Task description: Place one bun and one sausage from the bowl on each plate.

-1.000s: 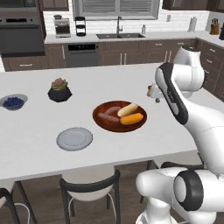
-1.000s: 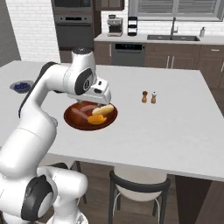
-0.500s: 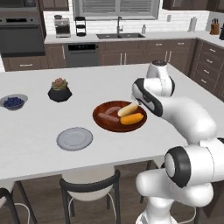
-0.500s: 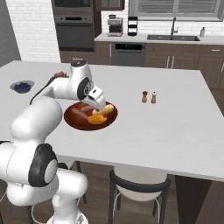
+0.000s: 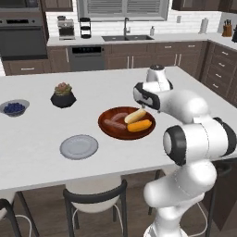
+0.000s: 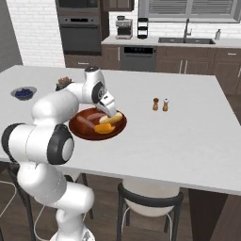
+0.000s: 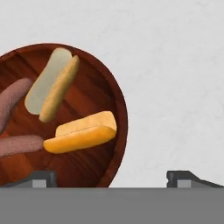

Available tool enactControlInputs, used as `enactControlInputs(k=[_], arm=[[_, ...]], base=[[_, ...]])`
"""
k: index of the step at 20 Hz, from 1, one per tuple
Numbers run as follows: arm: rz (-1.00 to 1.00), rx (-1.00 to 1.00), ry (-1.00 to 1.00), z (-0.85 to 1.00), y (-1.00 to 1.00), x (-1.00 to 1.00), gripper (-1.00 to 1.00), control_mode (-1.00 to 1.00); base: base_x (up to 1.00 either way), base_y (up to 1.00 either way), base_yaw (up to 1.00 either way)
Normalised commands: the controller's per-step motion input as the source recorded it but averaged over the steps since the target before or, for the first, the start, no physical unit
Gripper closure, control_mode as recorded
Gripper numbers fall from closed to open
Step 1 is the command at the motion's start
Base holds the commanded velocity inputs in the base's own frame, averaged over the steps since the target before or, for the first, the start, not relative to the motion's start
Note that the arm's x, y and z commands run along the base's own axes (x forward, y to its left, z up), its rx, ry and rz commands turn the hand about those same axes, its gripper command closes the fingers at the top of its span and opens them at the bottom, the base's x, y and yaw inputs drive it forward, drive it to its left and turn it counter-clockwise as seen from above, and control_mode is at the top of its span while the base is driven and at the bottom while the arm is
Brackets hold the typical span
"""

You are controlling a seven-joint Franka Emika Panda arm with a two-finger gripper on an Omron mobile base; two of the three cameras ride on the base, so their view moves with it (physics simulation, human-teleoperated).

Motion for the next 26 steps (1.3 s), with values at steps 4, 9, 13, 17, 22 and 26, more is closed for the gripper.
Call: enactControlInputs(k=[4, 9, 13, 17, 22, 26], arm=[[-0.06, 0.0, 0.2, -0.49, 0.0, 0.36, -1.0, -1.0], [-0.08, 0.05, 0.02, -0.42, 0.0, 0.39, -1.0, -1.0], [-0.06, 0.04, -0.02, -0.32, 0.0, 0.36, -1.0, -1.0], [-0.04, 0.0, 0.0, -0.29, 0.01, 0.45, -1.0, -1.0], [-0.04, 0.0, -0.01, -0.12, 0.09, 0.45, -1.0, -1.0], [-0.02, 0.0, 0.0, -0.25, 0.0, 0.25, -1.0, -1.0]], base=[[0.0, 0.0, 0.0], [0.0, 0.0, 0.0], [0.0, 0.0, 0.0], [0.0, 0.0, 0.0], [0.0, 0.0, 0.0], [0.0, 0.0, 0.0]])
